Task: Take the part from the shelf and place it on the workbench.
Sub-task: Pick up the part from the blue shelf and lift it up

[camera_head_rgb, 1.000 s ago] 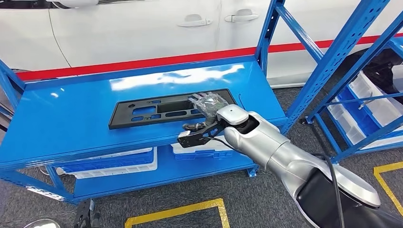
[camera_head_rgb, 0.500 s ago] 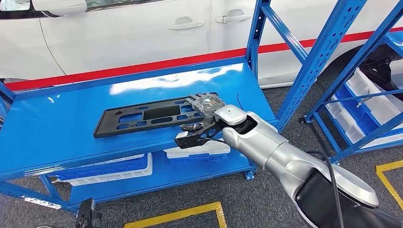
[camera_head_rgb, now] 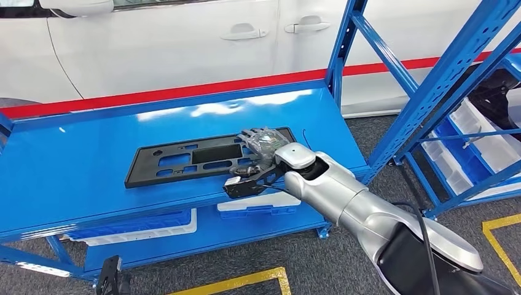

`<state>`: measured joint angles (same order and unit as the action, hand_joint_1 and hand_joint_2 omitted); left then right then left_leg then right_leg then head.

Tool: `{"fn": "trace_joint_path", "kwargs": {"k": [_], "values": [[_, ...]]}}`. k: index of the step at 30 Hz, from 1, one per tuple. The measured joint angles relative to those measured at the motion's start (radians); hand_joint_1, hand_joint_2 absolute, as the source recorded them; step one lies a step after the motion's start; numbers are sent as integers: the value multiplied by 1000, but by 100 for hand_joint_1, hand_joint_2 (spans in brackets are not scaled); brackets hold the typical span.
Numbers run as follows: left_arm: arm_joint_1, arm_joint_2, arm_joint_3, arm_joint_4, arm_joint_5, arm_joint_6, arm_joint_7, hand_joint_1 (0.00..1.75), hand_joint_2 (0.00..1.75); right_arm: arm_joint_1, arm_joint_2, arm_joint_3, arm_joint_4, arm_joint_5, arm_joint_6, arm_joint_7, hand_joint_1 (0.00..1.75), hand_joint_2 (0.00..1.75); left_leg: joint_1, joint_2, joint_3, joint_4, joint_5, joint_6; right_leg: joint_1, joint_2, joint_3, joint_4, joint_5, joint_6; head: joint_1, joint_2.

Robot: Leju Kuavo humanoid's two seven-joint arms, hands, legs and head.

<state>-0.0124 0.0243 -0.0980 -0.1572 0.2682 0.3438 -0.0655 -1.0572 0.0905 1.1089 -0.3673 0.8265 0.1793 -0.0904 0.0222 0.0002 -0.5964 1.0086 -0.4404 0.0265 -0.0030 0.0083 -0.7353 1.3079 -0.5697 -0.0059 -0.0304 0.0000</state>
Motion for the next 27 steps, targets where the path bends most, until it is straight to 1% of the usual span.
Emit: {"fn": "trace_joint_path", "kwargs": {"k": [1, 2, 3, 4, 5, 6, 8, 9, 10, 11, 13, 14, 15, 16, 17, 18, 19, 20, 21, 22, 24, 25, 26, 27], "values": [[0, 0, 0, 0, 0, -1, 0, 0, 0, 1, -2, 0, 2, 1, 0, 0, 0, 0, 0, -1, 7, 1, -6, -1, -3, -2, 7, -38, 40, 1, 0, 0], [1, 0, 0, 0, 0, -1, -1, 0, 0, 0, -3, 0, 3, 2, 0, 0, 0, 0, 1, -2, 14, 3, -12, -4, -5, -4, 28, -105, 88, -1, 0, 0], [1, 0, 0, 0, 0, -1, -1, 0, 0, 0, -4, 0, 3, 2, -1, 0, 0, 0, 0, -2, 21, 4, -19, -8, -4, -5, 53, -166, 123, -2, 0, 0], [0, 0, 0, 0, 0, -1, -2, 0, 0, -1, -4, 0, 4, 2, -1, 0, 0, 0, -1, -2, 25, 5, -24, -13, -2, -6, 76, -219, 144, -5, 0, 0], [-1, 0, 0, 0, 0, -1, -2, 0, 0, -2, -5, 0, 4, 2, -1, -1, 0, 0, -2, -2, 26, 5, -27, -18, 1, -7, 89, -249, 147, -9, 0, 0], [-1, 0, 0, 0, 0, -2, -2, 0, 0, -2, -5, 0, 5, 2, -1, -1, 0, 0, -3, -2, 25, 4, -28, -24, 5, -6, 95, -258, 139, -12, -1, 0], [-2, 0, 0, 0, 0, -2, -1, 0, 0, -1, -5, 0, 6, -1, -2, -2, 0, 0, -2, 0, 27, 3, -33, -36, 4, -4, 104, -273, 134, -21, -1, 0], [-2, 0, 0, 0, 0, -2, 0, 0, 0, 0, -5, 0, 7, -3, -3, -3, 0, 0, 0, 1, 26, 12, -41, -41, 2, -2, 111, -279, 133, -27, -1, 0], [-3, 0, 0, 0, 0, -2, 0, 0, 0, 0, -5, 0, 8, -6, -5, -5, 0, 0, 1, 2, 15, 40, -57, -44, 0, -2, 118, -285, 132, -34, -1, 0], [-3, 0, 0, 0, 0, -3, 1, 0, 0, 3, -4, 0, 8, -9, -8, -7, 0, 0, 1, 2, -10, 92, -81, -47, 0, -2, 125, -288, 130, -40, -1, 0], [-4, 0, 0, 0, 0, -4, 1, 0, 0, 14, -3, 0, 8, -16, -13, -10, 0, 0, 1, 1, -86, 227, -127, -50, 3, -2, 133, -288, 123, -50, -2, 0], [-3, 0, 0, 0, 0, -4, 1, 0, 0, 22, -3, 0, 9, -18, -15, -12, 0, 0, 1, 1, -119, 275, -135, -51, 5, -2, 137, -287, 119, -52, -2, 0], [-2, 0, 0, 0, 0, -4, 1, 0, 0, 30, -3, 0, 10, -19, -16, -13, 0, 0, 1, 1, -135, 285, -121, -50, 7, -1, 140, -286, 115, -52, -2, 0], [-2, 1, 0, 0, 0, -4, 1, 0, 0, 36, -3, 0, 11, -20, -16, -14, 0, 0, 1, 2, -132, 257, -89, -48, 9, 1, 145, -284, 110, -51, -2, 0], [-2, 1, 0, 0, 0, -4, 1, 0, 0, 39, -2, 0, 11, -20, -17, -15, 0, 0, 1, 2, -110, 197, -44, -45, 10, 2, 151, -282, 104, -50, -2, 0], [-2, 2, 0, 0, 0, -4, 1, 0, 0, 40, -2, 0, 11, -20, -17, -15, 0, 0, -1, 1, -82, 131, -8, -40, 11, 3, 157, -280, 98, -48, -1, 0], [-2, 2, 0, 0, 0, -4, 1, 0, 0, 40, -2, 0, 12, -20, -18, -15, 0, 0, -4, 1, -56, 72, 15, -36, 13, 5, 161, -278, 93, -44, -1, 0], [-2, 2, 0, 0, 0, -4, 1, 0, 0, 40, -2, 0, 12, -21, -18, -16, 0, 0, -7, 1, -38, 36, 23, -31, 14, 6, 161, -277, 89, -40, -1, 0], [-3, 2, 0, 0, 0, -4, 0, 0, 0, 42, -2, 0, 12, -24, -19, -16, 0, 0, -10, 1, -31, 22, 19, -28, 15, 7, 160, -277, 88, -36, -1, 0], [-3, 2, 0, 0, -1, -4, 0, 0, 0, 43, -3, 0, 12, -29, -21, -18, 0, 0, -11, 0, -29, 15, 17, -25, 16, 7, 159, -278, 88, -33, -1, 0], [-3, 1, -1, 0, -5, -6, 7, 0, 0, 49, -3, 0, 13, -45, -30, -25, 0, 0, -5, 1, -23, 5, 18, -18, 17, 5, 158, -274, 79, -23, -1, 0], [-3, 0, -1, 0, -4, -11, 11, 0, 0, 53, -4, -1, 13, -53, -38, -31, 0, 0, -2, 2, -17, -1, 18, -14, 17, 4, 150, -254, 65, -18, 0, 0], [-3, 0, -1, 0, -2, -17, 14, 0, 0, 60, -4, -2, 13, -60, -45, -36, 0, 0, 1, 2, -12, -7, 18, -10, 15, 4, 131, -213, 43, -13, 0, 0], [-4, -1, -1, 0, 1, -24, 14, 0, 0, 71, -6, -4, 14, -66, -53, -40, 0, 0, 1, 3, -9, -8, 16, -6, 12, 3, 101, -154, 18, -8, 1, 0]]}}
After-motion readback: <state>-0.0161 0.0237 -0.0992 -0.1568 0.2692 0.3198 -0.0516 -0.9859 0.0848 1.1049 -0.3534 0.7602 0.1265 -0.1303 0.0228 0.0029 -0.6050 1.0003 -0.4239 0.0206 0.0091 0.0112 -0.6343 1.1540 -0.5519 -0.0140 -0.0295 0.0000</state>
